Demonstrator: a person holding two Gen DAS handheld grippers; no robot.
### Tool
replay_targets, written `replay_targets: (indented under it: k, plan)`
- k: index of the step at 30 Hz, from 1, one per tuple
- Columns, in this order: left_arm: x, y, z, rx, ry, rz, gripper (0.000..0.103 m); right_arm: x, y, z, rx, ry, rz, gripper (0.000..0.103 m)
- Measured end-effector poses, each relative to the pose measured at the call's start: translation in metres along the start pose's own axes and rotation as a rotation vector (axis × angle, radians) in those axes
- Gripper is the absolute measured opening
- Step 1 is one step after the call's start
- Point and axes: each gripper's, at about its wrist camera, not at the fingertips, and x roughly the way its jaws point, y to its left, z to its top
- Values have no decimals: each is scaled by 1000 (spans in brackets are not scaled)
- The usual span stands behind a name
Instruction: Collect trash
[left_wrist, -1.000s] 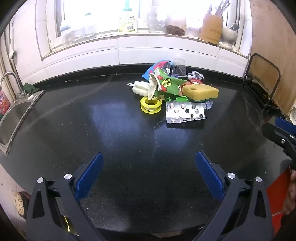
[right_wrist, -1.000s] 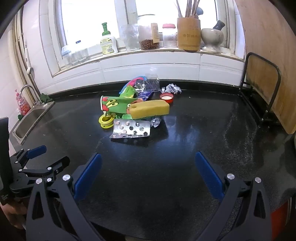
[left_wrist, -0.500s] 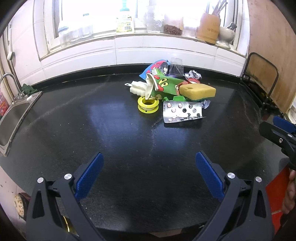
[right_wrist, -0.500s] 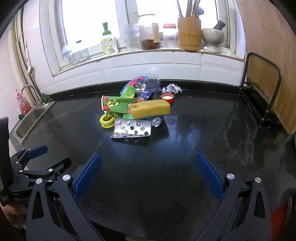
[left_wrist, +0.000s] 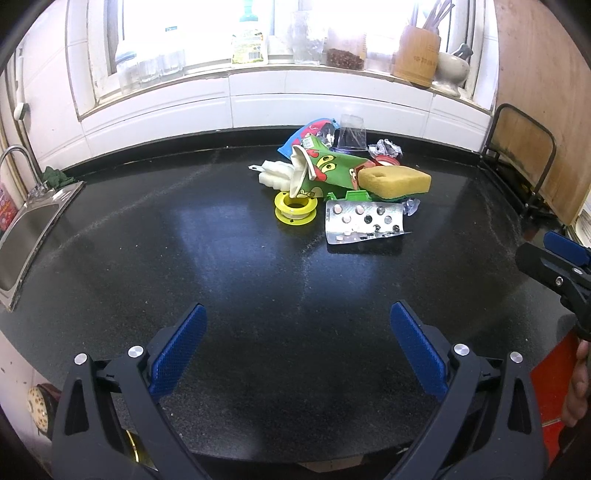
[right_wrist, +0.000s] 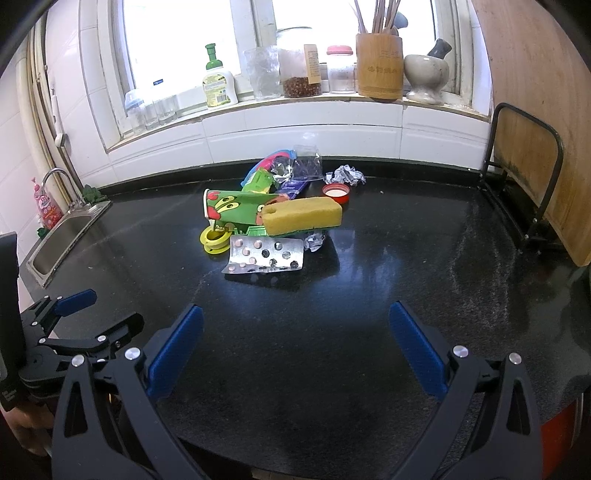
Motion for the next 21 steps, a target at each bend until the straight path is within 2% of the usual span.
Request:
replay_targets:
  k: [21]
  plan:
    - [1, -2, -1, -1, 2, -4, 96, 3, -1, 0, 2, 3, 6, 97]
